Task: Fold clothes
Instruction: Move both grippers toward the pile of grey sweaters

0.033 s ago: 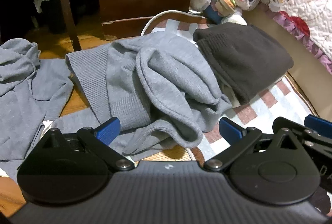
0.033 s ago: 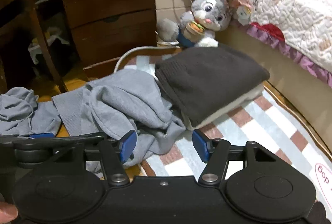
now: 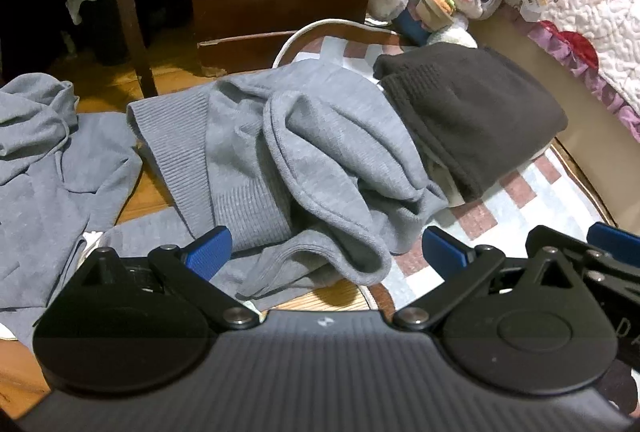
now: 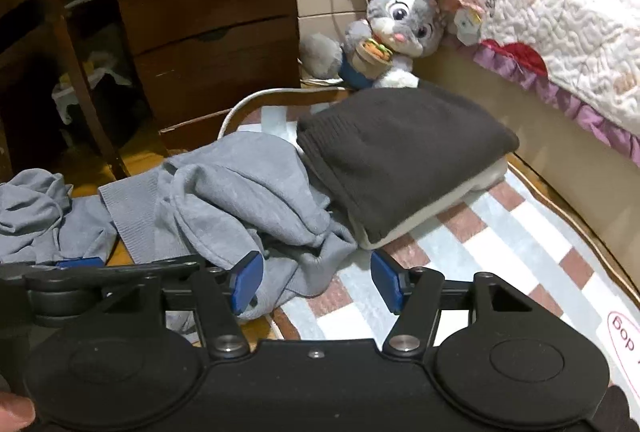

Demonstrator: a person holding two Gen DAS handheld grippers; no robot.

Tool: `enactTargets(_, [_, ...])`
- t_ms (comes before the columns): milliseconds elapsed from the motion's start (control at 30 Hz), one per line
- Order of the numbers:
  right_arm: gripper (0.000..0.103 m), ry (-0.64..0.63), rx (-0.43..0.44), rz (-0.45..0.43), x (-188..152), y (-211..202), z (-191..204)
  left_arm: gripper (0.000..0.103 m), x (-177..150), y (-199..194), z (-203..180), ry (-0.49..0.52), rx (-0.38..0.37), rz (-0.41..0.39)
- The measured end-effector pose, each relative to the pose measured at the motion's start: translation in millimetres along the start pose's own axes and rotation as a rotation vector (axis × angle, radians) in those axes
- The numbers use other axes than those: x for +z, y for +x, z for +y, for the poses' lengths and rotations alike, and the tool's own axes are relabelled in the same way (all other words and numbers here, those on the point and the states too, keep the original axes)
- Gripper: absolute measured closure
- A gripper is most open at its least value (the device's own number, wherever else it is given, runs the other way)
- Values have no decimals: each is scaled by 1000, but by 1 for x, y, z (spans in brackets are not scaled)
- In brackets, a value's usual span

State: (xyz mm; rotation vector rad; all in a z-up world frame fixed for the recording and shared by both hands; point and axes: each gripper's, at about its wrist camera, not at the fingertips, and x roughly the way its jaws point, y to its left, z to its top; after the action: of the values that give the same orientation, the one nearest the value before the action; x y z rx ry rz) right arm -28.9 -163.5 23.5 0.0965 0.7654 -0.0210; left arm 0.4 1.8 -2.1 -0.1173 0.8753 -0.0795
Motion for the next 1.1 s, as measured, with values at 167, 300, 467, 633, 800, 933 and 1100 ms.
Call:
enactTargets(167, [36, 21, 31, -48, -9, -8, -7, 0, -4, 8, 4, 2, -7, 31])
enactTargets(300, [34, 13, 1, -8, -6, -3, -6, 0, -4, 13, -5, 20, 19, 48])
enactTargets(467, [32, -4, -39, -22, -8, -16, 6, 0, -3, 17, -3, 9, 7, 58])
enactTargets(633, [31, 0, -50, -17, -10, -15, 2, 0, -3, 21, -2, 3, -9, 73])
enactTargets(800, [27, 6, -37, -1, -13, -12, 1, 0, -4, 23, -4, 12, -18, 81])
enactTargets(933, [27, 16, -29, -1, -16, -11, -1, 0, -5, 24, -4, 16, -23, 85])
enactTargets(1100, [27, 25, -33, -1, -17, -12, -3, 0, -6, 24, -4, 16, -26, 90])
